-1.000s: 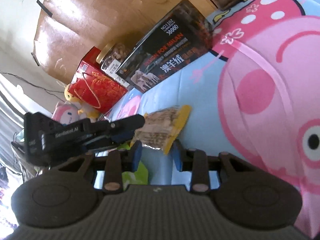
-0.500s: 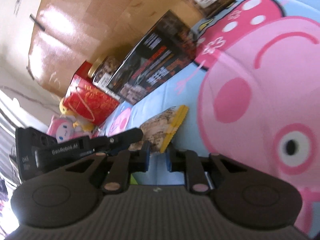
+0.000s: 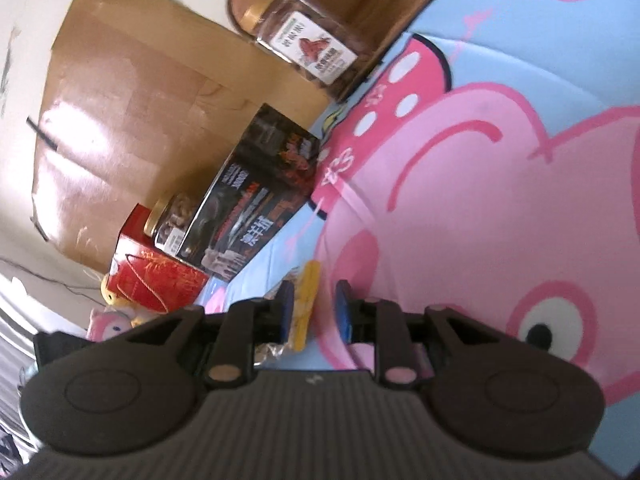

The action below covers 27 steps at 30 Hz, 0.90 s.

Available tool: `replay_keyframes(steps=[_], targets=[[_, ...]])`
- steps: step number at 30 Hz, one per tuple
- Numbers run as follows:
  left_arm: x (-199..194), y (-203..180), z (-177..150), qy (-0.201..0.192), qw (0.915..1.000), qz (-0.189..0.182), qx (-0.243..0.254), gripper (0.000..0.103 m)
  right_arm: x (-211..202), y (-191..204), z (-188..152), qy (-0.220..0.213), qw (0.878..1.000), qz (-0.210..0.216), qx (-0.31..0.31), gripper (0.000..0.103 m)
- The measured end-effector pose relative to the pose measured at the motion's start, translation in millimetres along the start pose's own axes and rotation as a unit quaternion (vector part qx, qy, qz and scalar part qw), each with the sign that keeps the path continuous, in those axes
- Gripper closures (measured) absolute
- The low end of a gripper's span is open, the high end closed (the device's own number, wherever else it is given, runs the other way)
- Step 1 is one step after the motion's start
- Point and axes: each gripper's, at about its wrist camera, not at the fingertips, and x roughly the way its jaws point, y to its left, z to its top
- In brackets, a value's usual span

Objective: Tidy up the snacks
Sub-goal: 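Grasp the clear seed bag with yellow tag using the left gripper, then carry the seed bag into the black box and open the left gripper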

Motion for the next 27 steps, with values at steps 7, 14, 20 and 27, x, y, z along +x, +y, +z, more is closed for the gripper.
replay_keyframes(steps=[7,14,20,27], targets=[[-2.8,0.4,-3.6,-0.006,1.0000,0.002,0.000,0.075,17.0,22.0,-11.6,0.034,0.998,0.002,-0.045,0.074],[-23.5,5.9,-5.5,-0.022,0.9994,-0.014,-0.023,0.075,16.6,40.9,-19.5,0.038,0.995,0.027,-0.089,0.083],[-58.5,-8.5,40.0,-0.090,0.9959,-0.004,0.012,0.075,29.9,89.7,8.9,0.001,0.984,0.063,-0.165,0.083],[-44.8,-4.8,121.5,-0.148,0.9872,0.055,0.020,0.072,86.7,128.9,60.8,-0.063,0.967,0.067,-0.237,0.081]])
